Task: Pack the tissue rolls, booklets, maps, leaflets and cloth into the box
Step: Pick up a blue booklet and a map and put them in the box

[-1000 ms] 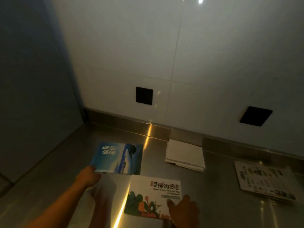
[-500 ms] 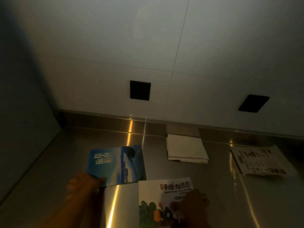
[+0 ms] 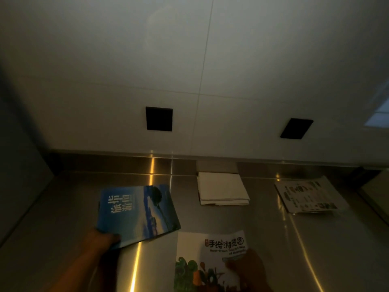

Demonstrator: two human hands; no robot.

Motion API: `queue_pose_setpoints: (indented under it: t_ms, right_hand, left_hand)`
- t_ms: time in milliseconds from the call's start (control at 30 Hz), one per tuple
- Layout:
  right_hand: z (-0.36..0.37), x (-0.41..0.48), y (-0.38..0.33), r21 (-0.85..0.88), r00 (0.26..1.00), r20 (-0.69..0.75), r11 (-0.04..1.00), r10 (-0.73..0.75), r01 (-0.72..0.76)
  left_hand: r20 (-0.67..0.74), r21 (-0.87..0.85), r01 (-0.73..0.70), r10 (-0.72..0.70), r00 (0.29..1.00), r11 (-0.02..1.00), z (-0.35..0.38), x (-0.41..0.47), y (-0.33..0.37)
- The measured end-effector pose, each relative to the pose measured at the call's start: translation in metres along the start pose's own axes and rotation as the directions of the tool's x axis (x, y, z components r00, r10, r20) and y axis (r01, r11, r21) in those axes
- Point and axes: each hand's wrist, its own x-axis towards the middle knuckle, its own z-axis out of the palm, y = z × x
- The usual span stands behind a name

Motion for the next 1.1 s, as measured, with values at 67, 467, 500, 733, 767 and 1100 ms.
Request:
queue_pose_setpoints:
  t_ms: [67,467,500,733,767,1100]
  right_hand:
    - [-0.022,0.001,0.015,0.013,0.998,-0.037,0.998,-0.056,0.056]
    - [-0.157,0.003,0.064,0.349,0.972,-0.199,0.917,-0.128,0.192]
    - [-0.172,0.003,0.067,0.371,0.971,-0.196,0.906,-0.14,0.205]
    - [-0.267,-0.009,0.084,0.461,0.955,-0.18,0.837,-0.237,0.295]
    - [-0.277,-0.012,0.086,0.451,0.953,-0.182,0.841,-0.241,0.298]
    - [-0.345,-0.03,0.124,0.315,0.884,-0.367,0.856,-0.289,0.411]
  left_hand:
    - [0.059,-0.041,-0.064,0.067,0.996,0.997,0.003,-0.003,0.001]
    - [0.159,-0.436,-0.139,0.228,0.961,0.889,0.051,-0.118,0.016]
    - [0.19,-0.483,-0.133,0.252,0.949,0.865,0.056,-0.131,0.016]
    - [0.375,-0.785,0.102,0.336,0.864,0.612,0.098,-0.215,0.015]
    - [0.441,-0.768,0.181,0.302,0.845,0.614,0.11,-0.224,0.016]
    - [0.436,-0.669,0.06,0.326,0.838,0.741,0.188,-0.232,0.028]
